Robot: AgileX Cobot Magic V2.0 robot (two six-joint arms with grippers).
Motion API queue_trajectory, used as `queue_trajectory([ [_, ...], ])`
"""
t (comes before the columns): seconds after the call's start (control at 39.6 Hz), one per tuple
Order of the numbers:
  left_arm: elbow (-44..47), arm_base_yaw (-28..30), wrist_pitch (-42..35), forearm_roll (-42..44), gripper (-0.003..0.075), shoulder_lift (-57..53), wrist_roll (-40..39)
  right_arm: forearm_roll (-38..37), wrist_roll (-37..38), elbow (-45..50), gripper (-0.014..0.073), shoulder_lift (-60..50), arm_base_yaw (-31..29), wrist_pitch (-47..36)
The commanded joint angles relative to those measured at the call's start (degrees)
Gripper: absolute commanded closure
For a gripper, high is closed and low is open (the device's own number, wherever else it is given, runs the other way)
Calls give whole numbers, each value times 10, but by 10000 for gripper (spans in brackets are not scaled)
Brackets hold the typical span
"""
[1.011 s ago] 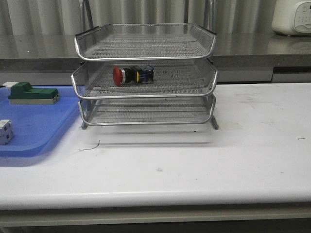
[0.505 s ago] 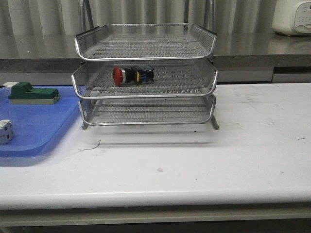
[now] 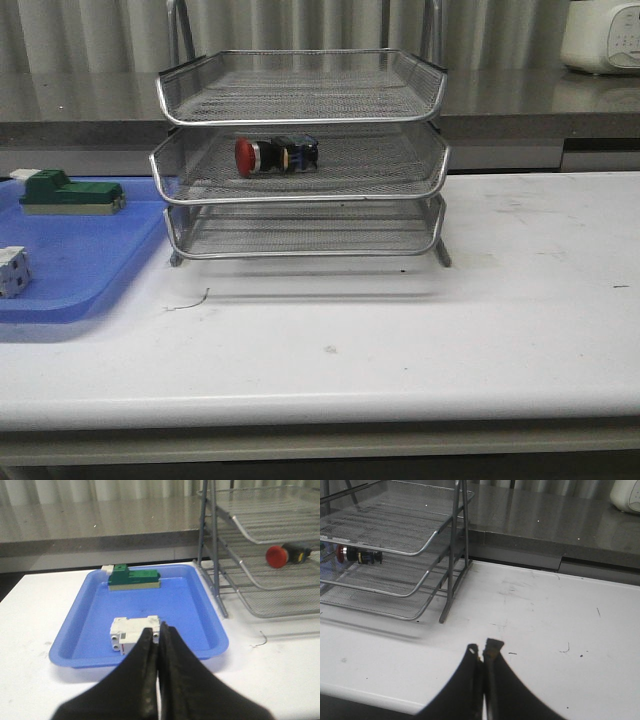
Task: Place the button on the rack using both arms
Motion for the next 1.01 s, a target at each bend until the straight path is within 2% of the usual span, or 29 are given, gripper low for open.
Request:
queue_trajectory([
  [0.0, 15, 13, -73, 2, 739, -13, -8, -1, 0, -13, 654, 6, -3, -45],
  [0.1, 40, 14, -95, 2, 739, -13, -8, -1, 0, -13, 654, 6, -3, -45],
  [0.13, 38, 14, -79, 2, 739, -13, -8, -1, 0, -13, 654, 6, -3, -45],
  [0.99, 38, 14, -78, 2, 739, -13, -8, -1, 0, -13, 654, 6, -3, -46],
])
